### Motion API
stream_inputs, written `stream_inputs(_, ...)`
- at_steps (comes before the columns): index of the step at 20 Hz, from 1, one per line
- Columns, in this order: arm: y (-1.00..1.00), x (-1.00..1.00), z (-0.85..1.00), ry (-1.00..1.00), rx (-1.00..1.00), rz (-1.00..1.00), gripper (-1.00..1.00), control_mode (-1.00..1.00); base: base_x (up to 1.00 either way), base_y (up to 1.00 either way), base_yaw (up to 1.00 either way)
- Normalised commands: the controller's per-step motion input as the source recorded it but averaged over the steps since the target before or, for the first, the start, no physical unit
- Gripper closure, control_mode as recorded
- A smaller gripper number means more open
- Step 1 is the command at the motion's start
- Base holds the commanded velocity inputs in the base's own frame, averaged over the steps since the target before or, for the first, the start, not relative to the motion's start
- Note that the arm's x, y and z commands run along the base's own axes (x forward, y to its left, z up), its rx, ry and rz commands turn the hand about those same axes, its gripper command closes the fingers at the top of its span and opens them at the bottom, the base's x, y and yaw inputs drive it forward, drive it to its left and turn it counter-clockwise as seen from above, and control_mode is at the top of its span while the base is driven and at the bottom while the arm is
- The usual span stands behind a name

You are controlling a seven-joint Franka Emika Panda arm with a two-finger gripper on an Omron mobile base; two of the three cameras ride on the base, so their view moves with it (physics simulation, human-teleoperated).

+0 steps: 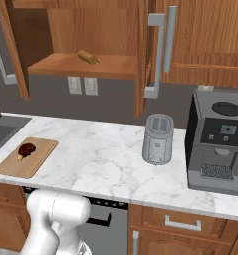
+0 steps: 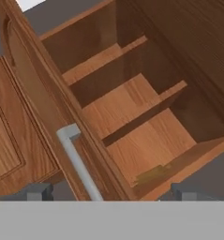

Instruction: Open the cabinet, retrieve the rolling pin, and place it next to the meat on the cutting board to prepare for tenderizing.

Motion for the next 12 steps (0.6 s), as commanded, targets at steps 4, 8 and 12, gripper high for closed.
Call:
stream_inputs(4, -0.55, 0.00, 0.00, 0.02, 0.11, 0.02, -1.00, -1.00, 0.00, 0.00, 0.00)
stream_inputs(8, -0.56, 0.06, -0.08, 0.00, 0.09, 0.09, -1.00, -1.00, 0.00, 0.00, 0.00)
stream_inputs(12, -0.43, 0.34, -0.13, 0.00, 0.09, 0.15, -1.00, -1.00, 0.00, 0.00, 0.00)
